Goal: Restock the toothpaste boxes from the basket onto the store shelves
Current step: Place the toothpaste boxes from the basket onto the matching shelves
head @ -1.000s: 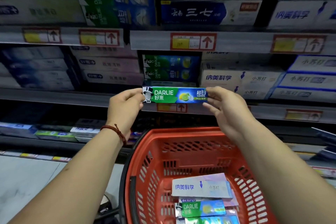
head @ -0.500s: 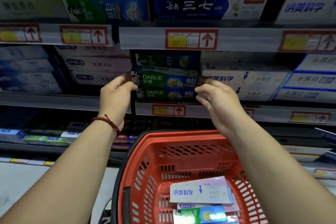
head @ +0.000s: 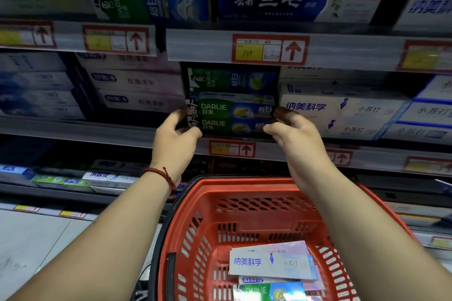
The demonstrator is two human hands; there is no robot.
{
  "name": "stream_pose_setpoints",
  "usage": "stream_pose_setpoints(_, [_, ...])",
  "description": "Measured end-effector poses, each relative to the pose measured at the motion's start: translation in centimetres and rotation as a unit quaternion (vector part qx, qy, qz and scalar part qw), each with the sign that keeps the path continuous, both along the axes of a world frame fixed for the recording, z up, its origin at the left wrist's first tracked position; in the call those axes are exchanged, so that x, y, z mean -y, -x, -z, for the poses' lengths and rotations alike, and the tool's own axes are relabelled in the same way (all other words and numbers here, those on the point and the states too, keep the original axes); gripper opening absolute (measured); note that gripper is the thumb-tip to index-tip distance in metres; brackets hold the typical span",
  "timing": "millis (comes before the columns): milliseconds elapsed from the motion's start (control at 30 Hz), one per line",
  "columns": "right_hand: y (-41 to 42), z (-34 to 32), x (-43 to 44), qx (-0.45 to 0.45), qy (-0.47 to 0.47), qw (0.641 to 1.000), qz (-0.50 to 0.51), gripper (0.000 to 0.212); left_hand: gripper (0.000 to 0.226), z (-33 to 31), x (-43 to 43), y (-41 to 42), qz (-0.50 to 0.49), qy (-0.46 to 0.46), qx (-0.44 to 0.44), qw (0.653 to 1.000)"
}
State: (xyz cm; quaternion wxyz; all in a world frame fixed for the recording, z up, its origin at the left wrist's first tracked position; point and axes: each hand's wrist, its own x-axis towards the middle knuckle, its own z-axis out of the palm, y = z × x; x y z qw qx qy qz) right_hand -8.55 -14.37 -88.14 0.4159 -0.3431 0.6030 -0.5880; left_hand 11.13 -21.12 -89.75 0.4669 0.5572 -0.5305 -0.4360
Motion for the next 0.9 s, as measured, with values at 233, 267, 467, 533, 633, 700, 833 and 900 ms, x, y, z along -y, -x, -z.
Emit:
stream_pose_setpoints(233, [-0.7,0.6,-0.4,0.017,-0.018,0.999,0.026,0.058,0.048,0.7,-0.4,0.5,-0.049,-0.014,-0.001,0.999])
stream_pose_setpoints(267, [-0.8,0.8,-0.4,0.026,-0.020,0.999,0.028,0.054,0.046,0.7,-0.5,0.7,-0.059,-0.018,-0.008,0.998])
stream_pose_setpoints(467, [-1.2,1.2,-0.2,0.047,-0.022,0.999,0.018,0.038,0.036,0.4,-0.6,1.3,-0.031,-0.038,-0.047,0.998])
stream_pose_setpoints(533, [-1.1,1.1,-0.2,0.057,-0.019,0.998,0.018,0.042,0.039,0.4,-0.7,1.4,-0.012,-0.039,-0.046,0.998])
stream_pose_setpoints(633, [-0.9,1.2,-0.3,0.065,-0.022,0.998,0.007,0.026,0.051,0.5,-0.4,1.3,0.009,-0.049,-0.038,0.998])
stream_pose_setpoints(700, [-0.7,1.2,-0.2,0.069,-0.018,0.997,0.000,0.026,0.055,0.6,-0.3,1.2,0.017,-0.053,-0.034,0.998])
stream_pose_setpoints(833, [-0.5,1.4,-0.1,0.088,-0.010,0.996,-0.007,0.051,0.048,0.7,-0.2,0.9,0.022,-0.045,-0.027,0.998])
stream_pose_setpoints(900, [-0.5,1.3,-0.1,0.078,-0.011,0.997,-0.006,0.054,0.045,0.8,-0.3,0.8,0.028,-0.027,-0.007,0.999])
